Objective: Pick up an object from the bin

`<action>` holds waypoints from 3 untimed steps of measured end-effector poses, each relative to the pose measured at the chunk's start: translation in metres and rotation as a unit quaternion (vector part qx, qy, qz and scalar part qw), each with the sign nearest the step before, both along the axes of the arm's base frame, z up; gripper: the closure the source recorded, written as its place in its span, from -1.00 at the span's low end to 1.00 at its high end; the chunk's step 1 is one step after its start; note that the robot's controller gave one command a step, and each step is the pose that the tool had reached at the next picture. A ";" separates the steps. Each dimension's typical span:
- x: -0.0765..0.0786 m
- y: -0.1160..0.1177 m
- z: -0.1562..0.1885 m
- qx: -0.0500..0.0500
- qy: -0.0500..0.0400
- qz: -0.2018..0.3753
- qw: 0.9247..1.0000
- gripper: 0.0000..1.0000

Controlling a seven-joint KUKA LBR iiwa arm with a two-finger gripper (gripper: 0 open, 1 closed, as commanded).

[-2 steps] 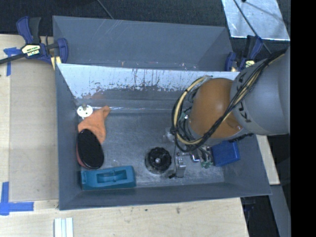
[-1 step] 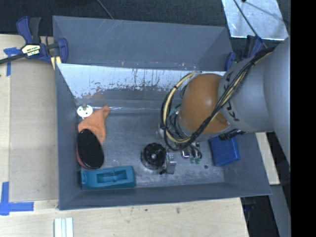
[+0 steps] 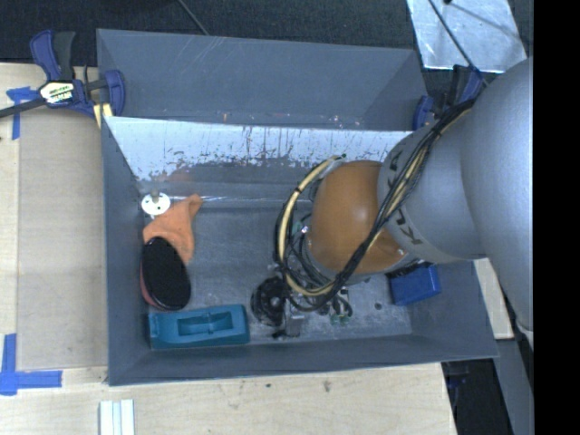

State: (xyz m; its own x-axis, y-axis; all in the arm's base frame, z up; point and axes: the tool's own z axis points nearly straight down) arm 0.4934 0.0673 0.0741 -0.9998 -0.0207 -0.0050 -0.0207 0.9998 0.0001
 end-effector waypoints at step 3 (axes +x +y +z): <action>0.024 0.005 0.118 0.000 0.001 -0.005 1.000 1.00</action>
Offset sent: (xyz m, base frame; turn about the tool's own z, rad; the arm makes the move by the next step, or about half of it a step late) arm 0.0234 0.0051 0.1179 0.0114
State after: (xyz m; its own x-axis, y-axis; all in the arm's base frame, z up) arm 0.5175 0.0721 0.1920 -0.9999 -0.0113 -0.0022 -0.0113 0.9999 -0.0002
